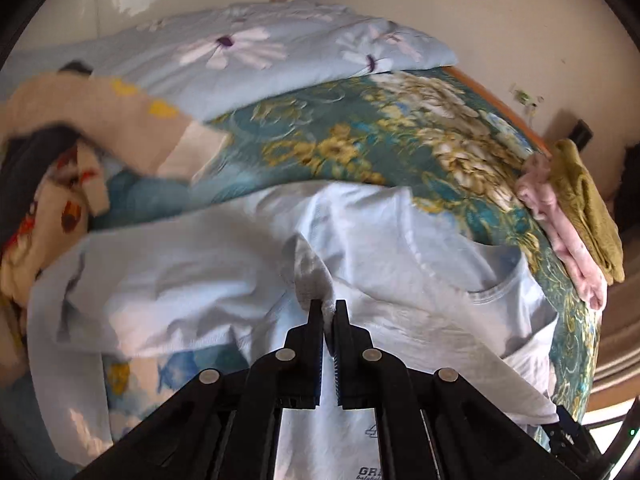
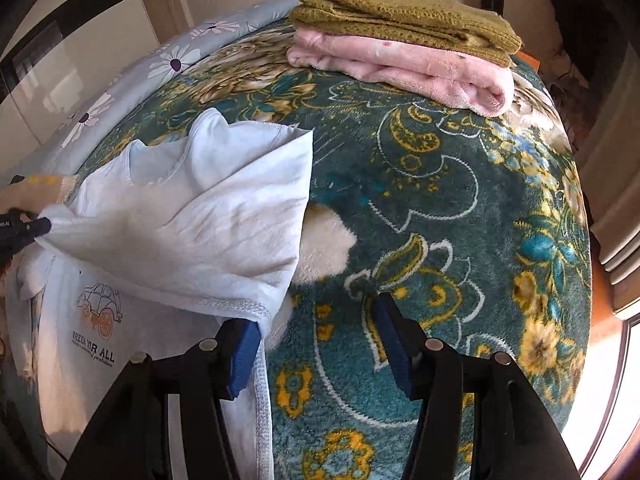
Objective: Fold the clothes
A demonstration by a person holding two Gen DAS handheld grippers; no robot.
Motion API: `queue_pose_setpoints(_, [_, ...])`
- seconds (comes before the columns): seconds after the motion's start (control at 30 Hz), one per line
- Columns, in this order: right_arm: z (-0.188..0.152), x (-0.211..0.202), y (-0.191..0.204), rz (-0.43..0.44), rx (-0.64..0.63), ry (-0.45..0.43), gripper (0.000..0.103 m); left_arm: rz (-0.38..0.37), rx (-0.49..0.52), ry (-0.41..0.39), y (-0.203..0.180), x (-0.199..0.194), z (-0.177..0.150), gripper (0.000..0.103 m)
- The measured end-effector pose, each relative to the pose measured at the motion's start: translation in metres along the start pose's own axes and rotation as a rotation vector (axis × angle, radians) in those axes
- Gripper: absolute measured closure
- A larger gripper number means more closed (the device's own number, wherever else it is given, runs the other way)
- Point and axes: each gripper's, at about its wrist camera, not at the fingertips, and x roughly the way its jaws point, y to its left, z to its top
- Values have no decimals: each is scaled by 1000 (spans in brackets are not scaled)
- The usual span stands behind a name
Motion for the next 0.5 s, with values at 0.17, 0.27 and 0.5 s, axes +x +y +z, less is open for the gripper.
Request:
queue_pose_setpoints(0.17, [-4, -2, 13, 76, -53, 29, 43, -8, -30, -5, 14, -6, -1, 98])
queue_pose_setpoints(0.27, [-8, -9, 10, 157, -52, 57, 43, -34, -29, 4, 13, -4, 1, 95])
queue_pose_setpoints(0.5, [-7, -28, -35, 384, 85, 104, 43, -91, -96, 71, 26, 9, -3, 95])
